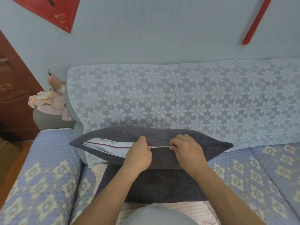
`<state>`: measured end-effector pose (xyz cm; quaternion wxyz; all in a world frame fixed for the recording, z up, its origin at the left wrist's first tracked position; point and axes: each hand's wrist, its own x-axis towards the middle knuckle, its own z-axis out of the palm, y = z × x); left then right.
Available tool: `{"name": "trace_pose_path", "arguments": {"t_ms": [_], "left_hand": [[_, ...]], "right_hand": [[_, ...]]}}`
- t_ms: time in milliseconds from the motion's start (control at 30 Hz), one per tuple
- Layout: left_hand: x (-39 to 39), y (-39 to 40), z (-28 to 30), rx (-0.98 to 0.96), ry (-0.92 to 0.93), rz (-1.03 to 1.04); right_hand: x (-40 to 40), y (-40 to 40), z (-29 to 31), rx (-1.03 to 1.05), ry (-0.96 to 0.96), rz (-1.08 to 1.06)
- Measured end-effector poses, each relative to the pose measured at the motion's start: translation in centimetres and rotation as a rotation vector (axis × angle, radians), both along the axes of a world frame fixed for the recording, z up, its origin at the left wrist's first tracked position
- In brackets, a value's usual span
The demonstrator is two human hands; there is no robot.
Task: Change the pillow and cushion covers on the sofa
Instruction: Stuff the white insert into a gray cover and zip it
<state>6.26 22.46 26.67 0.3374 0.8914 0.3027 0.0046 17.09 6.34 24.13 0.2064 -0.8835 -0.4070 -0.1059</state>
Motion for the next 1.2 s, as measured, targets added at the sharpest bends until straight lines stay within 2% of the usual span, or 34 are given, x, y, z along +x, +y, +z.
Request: {"name": "trace_pose_path", "arguments": {"t_ms": [333, 500, 567, 733, 800, 867, 933, 1067, 1133, 1200], "left_hand": [[-2.9, 4.7, 1.0, 0.286, 0.008, 0.137], [-3.5, 5.3, 0.7, 0.645, -0.055, 0.149], [-3.8, 6.5, 1.1, 0.658, -0.065, 0.230], [-5.9, 12.8, 3.2, 0.645, 0.106, 0.440], [-6.1, 13.3, 2.9, 0.726, 0.090, 0.353], [-6.0, 13.2, 2.3, 0.787, -0.025, 0.263], [-5.8, 13.1, 1.7, 0.747, -0.125, 0.152], [-4.9, 11.6, -1.0, 0.771, -0.003, -0.268], [-3.8, 10.8, -1.8, 0.735, 0.074, -0.395], [-2.9, 10.6, -1.3, 0.572, 0.252, -0.522]], "right_hand": [[2.8, -3.2, 0.6, -0.053, 0.140, -0.142], [4.5, -4.2, 0.6, -0.041, 0.163, -0.197], [4.6, -4.0, 0.5, -0.044, 0.146, -0.210], [5.1, -3.5, -0.3, -0.024, 0.095, -0.250], [5.5, -3.1, -0.8, -0.002, 0.043, -0.227], [5.7, -2.6, -1.2, 0.028, 0.007, -0.190], [5.7, -2.6, -1.8, 0.040, -0.007, -0.104], [5.0, -2.8, -1.8, -0.060, 0.029, 0.039], [4.6, -2.6, 0.2, -0.233, 0.175, 0.078], [4.3, -2.6, 2.8, -0.418, 0.518, 0.094]]}}
